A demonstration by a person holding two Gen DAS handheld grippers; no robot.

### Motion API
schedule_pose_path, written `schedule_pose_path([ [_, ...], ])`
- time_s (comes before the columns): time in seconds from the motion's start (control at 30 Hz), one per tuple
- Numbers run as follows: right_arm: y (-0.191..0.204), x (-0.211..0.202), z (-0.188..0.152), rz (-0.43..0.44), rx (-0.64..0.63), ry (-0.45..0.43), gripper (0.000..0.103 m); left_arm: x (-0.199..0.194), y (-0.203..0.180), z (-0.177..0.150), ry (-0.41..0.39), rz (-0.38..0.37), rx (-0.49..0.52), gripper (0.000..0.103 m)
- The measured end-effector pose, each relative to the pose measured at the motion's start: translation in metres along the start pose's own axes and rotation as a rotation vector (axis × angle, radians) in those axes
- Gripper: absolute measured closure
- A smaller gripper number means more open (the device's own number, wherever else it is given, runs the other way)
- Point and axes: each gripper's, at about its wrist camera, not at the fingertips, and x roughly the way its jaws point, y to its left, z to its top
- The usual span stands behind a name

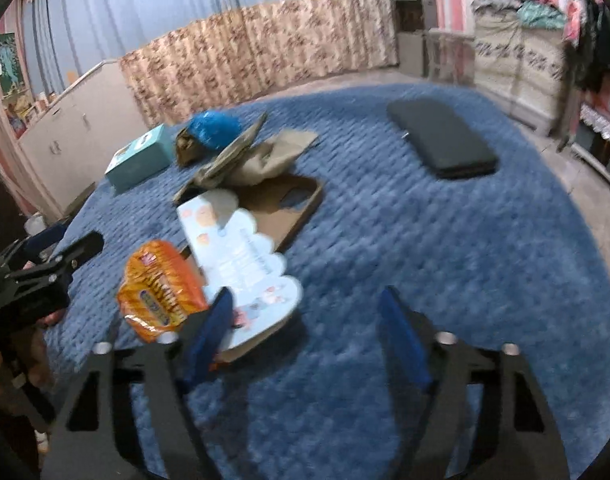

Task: Collect trash
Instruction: 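Grasp the white paper card with the right tool while the left tool grasps the orange chip bag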

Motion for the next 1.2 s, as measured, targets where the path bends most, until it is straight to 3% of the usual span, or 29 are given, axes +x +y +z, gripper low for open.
schedule_pose_path([
  [0.13,0.01,0.006,0.0,0.073,0.003,0.01,0.07,0.001,0.004,-0.004,0.011,-0.004,-0.012,0.006],
  [0.3,0.003,-0.009,0.003,0.119,0.03,-0.041,0.092,0.001,-0.001,-0.005,0.02,-0.016,-0.002,0.006],
  [0.5,-0.018,-0.042,0.01,0.019,0.029,-0.166,0.1,0.0,-0.022,-0.008,0.036,-0.077,0.032,0.006],
  [0.7,-0.047,-0.062,0.007,-0.127,0.034,-0.197,0.101,0.004,-0.051,-0.016,0.051,-0.142,0.065,0.009],
  [0.73,-0.051,-0.066,0.007,-0.143,0.037,-0.2,0.101,0.007,-0.055,-0.018,0.068,-0.165,0.066,0.012],
  [0.8,-0.063,-0.072,0.006,-0.177,0.054,-0.21,0.101,0.012,-0.064,-0.023,0.108,-0.215,0.08,0.03],
  [0.93,-0.086,-0.082,0.004,-0.193,0.086,-0.22,0.101,0.013,-0.077,-0.028,0.109,-0.23,0.134,0.048],
  [1.0,-0.092,-0.084,0.003,-0.198,0.09,-0.219,0.101,0.013,-0.079,-0.028,0.113,-0.263,0.141,0.071],
  [1.03,-0.094,-0.085,0.003,-0.199,0.089,-0.218,0.101,0.012,-0.081,-0.028,0.117,-0.276,0.144,0.076],
  [1.1,-0.096,-0.085,0.003,-0.2,0.086,-0.219,0.101,0.011,-0.083,-0.027,0.112,-0.259,0.164,0.098],
  [1.2,-0.097,-0.086,0.003,-0.204,0.087,-0.226,0.101,0.01,-0.084,-0.026,0.122,-0.273,0.163,0.103],
])
